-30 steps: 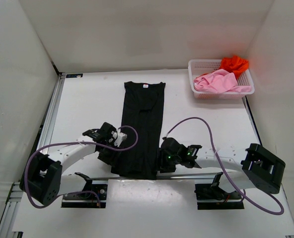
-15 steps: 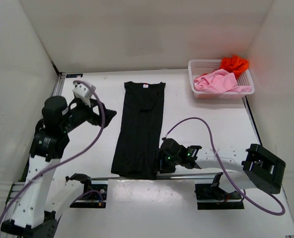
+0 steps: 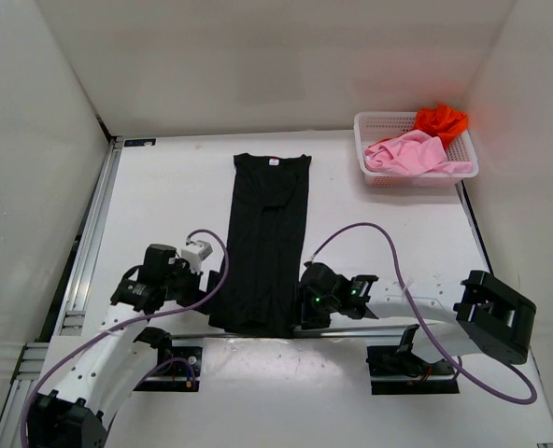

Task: Fold and stack the t-shirts
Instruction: Grab the bottom of the folded rectangular tshirt with both arms, then fold the folded rectangular tshirt in 1/3 of the way

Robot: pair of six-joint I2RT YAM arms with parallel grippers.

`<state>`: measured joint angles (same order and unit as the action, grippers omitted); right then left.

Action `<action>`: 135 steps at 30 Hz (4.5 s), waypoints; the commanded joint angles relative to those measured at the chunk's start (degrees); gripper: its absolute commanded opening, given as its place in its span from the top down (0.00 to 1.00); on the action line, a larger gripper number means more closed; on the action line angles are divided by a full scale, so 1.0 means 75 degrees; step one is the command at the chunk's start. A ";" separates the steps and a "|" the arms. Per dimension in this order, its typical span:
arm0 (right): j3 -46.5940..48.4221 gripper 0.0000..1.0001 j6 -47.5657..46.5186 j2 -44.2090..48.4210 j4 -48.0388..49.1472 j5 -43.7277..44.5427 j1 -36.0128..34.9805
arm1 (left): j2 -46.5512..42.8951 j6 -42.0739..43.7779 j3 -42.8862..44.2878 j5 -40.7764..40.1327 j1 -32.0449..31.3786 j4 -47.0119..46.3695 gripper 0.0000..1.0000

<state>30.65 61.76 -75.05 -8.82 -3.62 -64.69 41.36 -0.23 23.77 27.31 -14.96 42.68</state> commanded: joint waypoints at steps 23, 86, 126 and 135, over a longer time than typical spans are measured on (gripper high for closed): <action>0.0307 0.42 -0.0055 -0.0786 0.0227 -0.0490 0.0011 | 0.2007 0.0031 -0.0602 -0.0584 -0.1005 -0.0709 0.43; 0.6845 1.00 -0.3523 -0.4512 -0.1789 -0.1815 0.5191 | 0.9918 0.0031 0.8901 0.1058 0.0705 -0.0323 0.90; 0.4245 0.39 -0.3466 -0.3763 -0.1673 -0.3407 0.5016 | 0.8606 0.0031 0.6651 -0.0056 0.0706 0.0544 0.36; 0.3905 0.39 -0.3371 -0.4454 -0.1391 -0.4065 0.5015 | 0.8945 0.0031 0.6229 0.0390 0.0471 0.0439 0.35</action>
<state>61.01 36.03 -106.89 -20.47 -31.42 -27.03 109.06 -0.43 71.53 27.35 -11.09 46.63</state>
